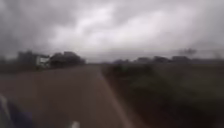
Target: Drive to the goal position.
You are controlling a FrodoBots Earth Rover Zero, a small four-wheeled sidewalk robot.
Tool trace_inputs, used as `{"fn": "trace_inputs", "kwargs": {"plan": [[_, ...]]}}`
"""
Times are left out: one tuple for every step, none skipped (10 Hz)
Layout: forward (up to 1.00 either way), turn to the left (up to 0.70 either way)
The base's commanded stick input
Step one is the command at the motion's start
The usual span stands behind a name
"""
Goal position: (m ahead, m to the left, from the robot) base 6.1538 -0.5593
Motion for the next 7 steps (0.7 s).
{"fn": "trace_inputs", "kwargs": {"plan": [[0.85,0.00],[0.85,0.00],[0.85,0.00],[0.85,0.00],[0.85,0.00],[0.85,0.00],[0.85,0.00]]}}
